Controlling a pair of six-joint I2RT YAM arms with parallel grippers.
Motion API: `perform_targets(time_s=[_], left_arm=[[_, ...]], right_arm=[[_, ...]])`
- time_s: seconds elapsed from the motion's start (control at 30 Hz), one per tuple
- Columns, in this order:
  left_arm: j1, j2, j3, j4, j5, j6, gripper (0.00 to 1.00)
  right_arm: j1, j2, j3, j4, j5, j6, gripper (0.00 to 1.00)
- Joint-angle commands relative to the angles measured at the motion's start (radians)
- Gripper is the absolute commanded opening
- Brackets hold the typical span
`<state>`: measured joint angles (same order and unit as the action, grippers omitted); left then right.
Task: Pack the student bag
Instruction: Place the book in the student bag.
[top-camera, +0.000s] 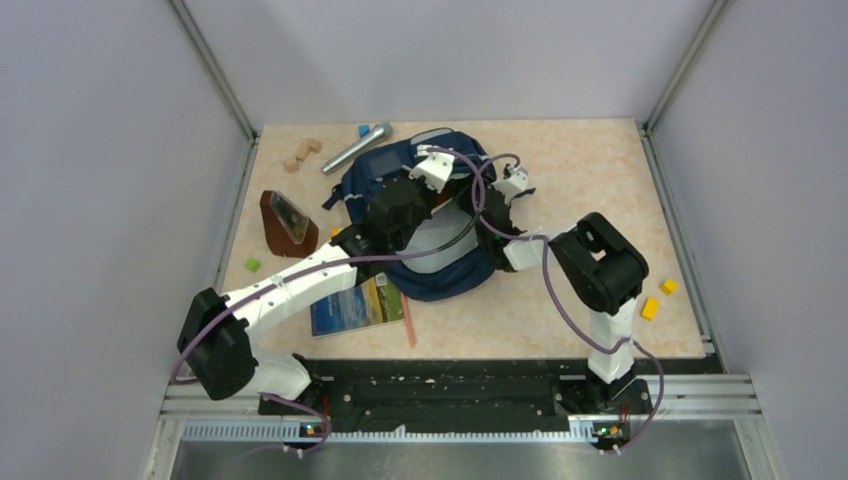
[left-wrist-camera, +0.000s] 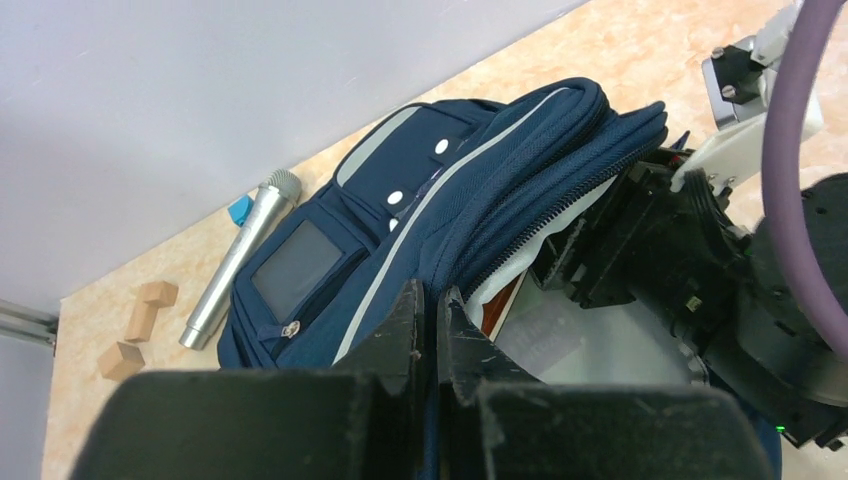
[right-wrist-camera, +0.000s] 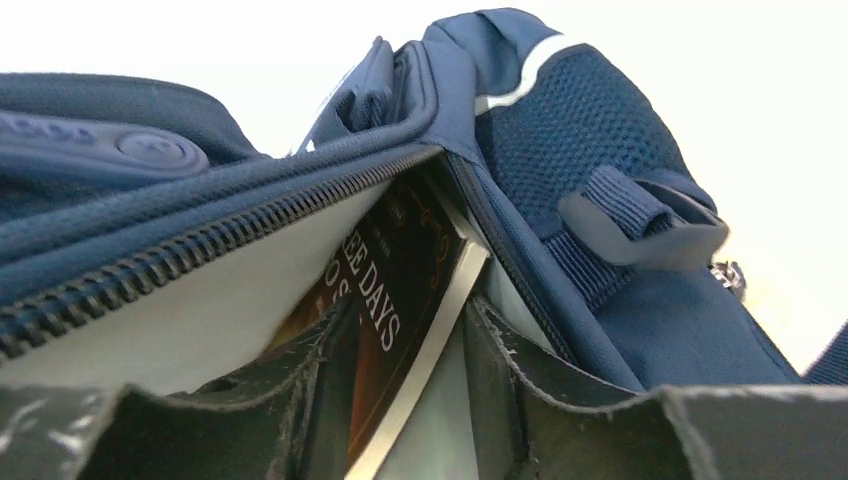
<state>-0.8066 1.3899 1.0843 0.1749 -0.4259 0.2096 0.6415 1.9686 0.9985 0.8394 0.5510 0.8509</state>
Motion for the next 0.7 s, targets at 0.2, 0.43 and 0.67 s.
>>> perform_targets(time_s=[0.2, 0.43, 0.67], left_arm=[[0.008, -0.132, -0.001, 0.026, -0.037, -0.044, 0.0], [0.018, -0.1, -0.003, -0.088, 0.013, -0.075, 0.0], [0.018, -0.101, -0.049, -0.149, 0.145, -0.148, 0.0]], right_arm=[[0.008, -0.226, -0.232, 0.152, -0.1, -0.212, 0.55], [0.036, -0.475, -0.431, 0.087, -0.094, -0.385, 0.57], [0.036, -0.751, -0.507, -0.234, -0.291, -0.48, 0.6]])
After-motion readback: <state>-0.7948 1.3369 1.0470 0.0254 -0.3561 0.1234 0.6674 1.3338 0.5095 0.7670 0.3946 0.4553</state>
